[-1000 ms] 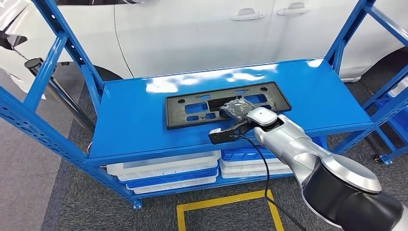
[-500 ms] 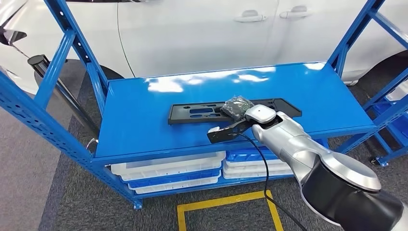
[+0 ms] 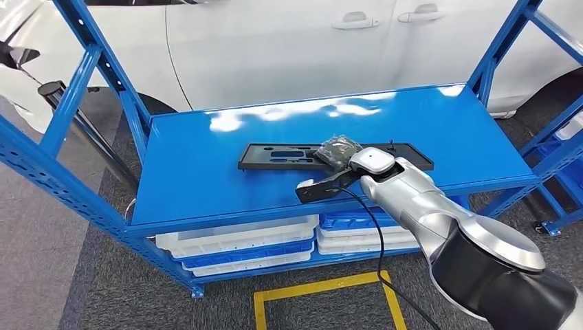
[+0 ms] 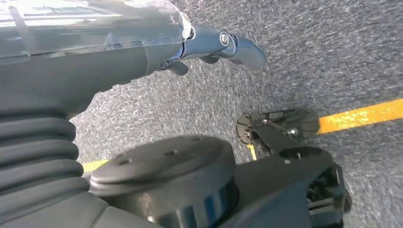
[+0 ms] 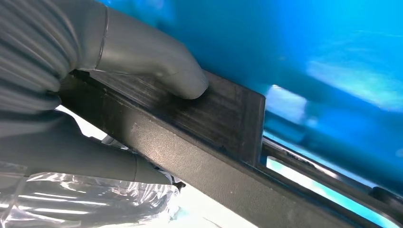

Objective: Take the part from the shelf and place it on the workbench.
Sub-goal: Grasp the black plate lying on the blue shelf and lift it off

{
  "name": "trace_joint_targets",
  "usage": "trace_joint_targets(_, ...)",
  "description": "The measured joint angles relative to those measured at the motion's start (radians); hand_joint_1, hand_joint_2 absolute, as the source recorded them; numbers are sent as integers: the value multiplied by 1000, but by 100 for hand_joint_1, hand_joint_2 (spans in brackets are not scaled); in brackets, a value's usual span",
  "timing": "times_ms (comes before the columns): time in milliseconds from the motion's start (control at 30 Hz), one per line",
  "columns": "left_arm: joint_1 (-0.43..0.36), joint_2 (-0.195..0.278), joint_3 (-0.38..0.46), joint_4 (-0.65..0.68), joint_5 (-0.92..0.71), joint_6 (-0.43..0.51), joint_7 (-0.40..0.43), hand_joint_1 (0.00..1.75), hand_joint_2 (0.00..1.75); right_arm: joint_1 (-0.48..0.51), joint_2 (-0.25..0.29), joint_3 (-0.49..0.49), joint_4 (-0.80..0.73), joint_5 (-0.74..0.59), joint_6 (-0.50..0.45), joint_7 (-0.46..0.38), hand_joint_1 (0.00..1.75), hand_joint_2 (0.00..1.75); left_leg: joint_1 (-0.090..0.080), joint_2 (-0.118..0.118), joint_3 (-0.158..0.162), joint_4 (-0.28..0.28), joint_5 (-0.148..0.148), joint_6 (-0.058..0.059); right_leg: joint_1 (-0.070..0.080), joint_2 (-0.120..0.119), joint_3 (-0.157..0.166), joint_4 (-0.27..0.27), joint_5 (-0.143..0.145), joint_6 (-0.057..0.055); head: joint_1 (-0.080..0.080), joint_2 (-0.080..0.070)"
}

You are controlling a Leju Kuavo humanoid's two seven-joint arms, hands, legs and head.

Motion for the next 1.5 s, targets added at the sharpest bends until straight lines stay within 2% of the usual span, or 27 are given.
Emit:
trace_joint_targets(100,1,0,0,0,2,1,-3,0,0,1,0,-2,0,-7,0,-7,175,175,9,1,-82,182,-90,-17,-2,-1,1,-3,2,-7,0,0)
trace_joint_targets(133,2,0,0,0,3,1,-3,0,0,1,0,-4,0,-15,0,-11,175,175,11,1,-106,231,-104,-21,-2,-1,1,-3,2,-7,0,0)
trace_joint_targets(167,3,0,0,0,3,3,-3,0,0,1,-1,-8,-1,-26,0,-17,175,175,13,1,-115,247,-100,-22,-2,-1,2,-3,2,-7,0,0)
trace_joint_targets(200,4,0,0,0,4,5,-1,0,0,0,-2,-14,-4,-41,-1,-27,175,175,14,2,-104,224,-77,-23,-2,0,2,-2,1,-6,0,0)
trace_joint_targets(267,4,0,0,0,7,10,3,0,0,-10,-9,-34,-25,-76,-5,-53,175,175,15,2,-40,87,-7,-18,-2,2,3,0,-1,-2,0,0)
trace_joint_targets(333,3,1,0,0,11,14,8,0,0,-36,-29,-60,-70,-116,-1,-69,175,175,10,1,8,-20,28,-7,0,5,-2,3,0,9,0,0)
trace_joint_targets(467,10,4,0,0,17,16,13,0,0,-137,-99,-97,-220,-202,80,-72,175,175,3,0,8,-49,40,19,-3,6,-16,6,-4,33,0,0)
trace_joint_targets(533,12,6,0,0,20,16,12,0,0,-191,-131,-112,-290,-223,131,-59,175,175,1,1,9,-61,48,33,-5,6,-42,71,-57,34,0,0)
trace_joint_targets(600,12,7,0,0,21,15,7,0,0,-241,-156,-126,-360,-242,170,-37,175,175,-5,0,7,-62,50,39,-2,6,-94,207,-135,27,0,0)
trace_joint_targets(633,13,7,0,0,22,15,5,0,0,-264,-167,-134,-393,-257,184,-26,175,175,-7,0,7,-62,50,40,0,7,-116,265,-158,25,0,0)
trace_joint_targets(667,13,7,0,0,23,15,2,0,0,-287,-175,-144,-423,-280,198,-13,175,175,-9,-1,7,-62,50,41,2,7,-125,293,-161,24,0,0)
trace_joint_targets(700,13,7,0,0,23,16,1,0,0,-312,-183,-159,-455,-314,215,1,175,175,-10,-2,8,-61,49,41,2,7,-117,280,-141,25,0,0)
trace_joint_targets(733,13,7,0,0,24,17,0,0,0,-335,-190,-174,-484,-354,233,13,175,175,-10,-3,8,-61,48,40,1,6,-97,236,-108,26,0,0)
trace_joint_targets(800,13,8,0,0,24,18,0,0,0,-373,-200,-210,-533,-440,262,30,175,175,-10,-4,8,-58,46,36,-3,5,-47,117,-42,30,0,0)
trace_joint_targets(833,13,9,0,0,24,18,1,0,0,-388,-204,-232,-555,-486,270,35,175,175,-12,-5,6,-55,44,33,-3,5,-27,70,-26,31,0,0)
trace_joint_targets(900,11,10,0,0,24,19,3,0,0,-409,-212,-288,-612,-619,281,41,175,175,-13,-6,2,-48,41,27,0,4,-3,15,-19,26,0,0)
trace_joint_targets(967,6,11,0,0,29,21,4,0,0,-405,-217,-355,-683,-783,280,41,175,175,-13,-7,1,-44,39,22,3,4,3,8,-26,13,0,0)
trace_joint_targets(1033,0,12,0,0,37,27,4,0,0,-382,-219,-427,-762,-934,270,29,175,175,-11,-5,-8,-22,21,11,1,2,9,4,-27,1,0,0)
trace_joint_targets(1100,-6,12,0,0,41,32,3,0,0,-348,-214,-486,-835,-1053,256,7,175,175,-6,-1,-48,72,-27,0,-1,0,17,1,-28,-9,0,0)
trace_joint_targets(1167,-10,12,0,0,43,35,4,0,0,-305,-205,-525,-897,-1130,246,-11,175,175,0,1,-112,209,-76,-6,1,1,23,2,-30,-13,0,0)
trace_joint_targets(1200,-11,12,0,0,43,35,4,0,0,-283,-202,-538,-921,-1154,244,-18,175,175,1,1,-134,247,-80,-6,2,2,26,2,-31,-14,0,0)
trace_joint_targets(1233,-12,12,0,0,43,36,4,0,0,-257,-201,-552,-946,-1179,243,-28,175,175,1,1,-138,249,-66,-4,3,3,29,2,-33,-14,0,0)
trace_joint_targets(1267,-13,12,0,0,44,36,4,0,0,-226,-200,-569,-973,-1207,242,-46,175,175,1,1,-121,206,-34,1,5,3,34,2,-35,-14,0,0)
trace_joint_targets(1300,-13,12,1,0,45,37,4,0,0,-186,-199,-589,-1004,-1238,243,-71,175,175,0,1,-88,133,7,7,7,3,38,1,-37,-13,0,0)
trace_joint_targets(1367,-13,12,1,0,50,39,4,0,0,-87,-198,-632,-1072,-1277,252,-142,175,175,-4,1,-21,3,49,19,13,2,45,0,-42,-9,0,0)
trace_joint_targets(1400,-13,12,1,0,54,41,3,0,0,-27,-197,-648,-1104,-1278,263,-179,175,175,-6,0,-3,-31,53,22,14,2,47,-2,-42,-6,0,0)
trace_joint_targets(1500,-8,10,3,0,64,51,1,0,0,164,-180,-670,-1181,-1237,295,-264,175,175,-4,0,10,-55,52,27,15,1,52,-10,-42,9,0,0)
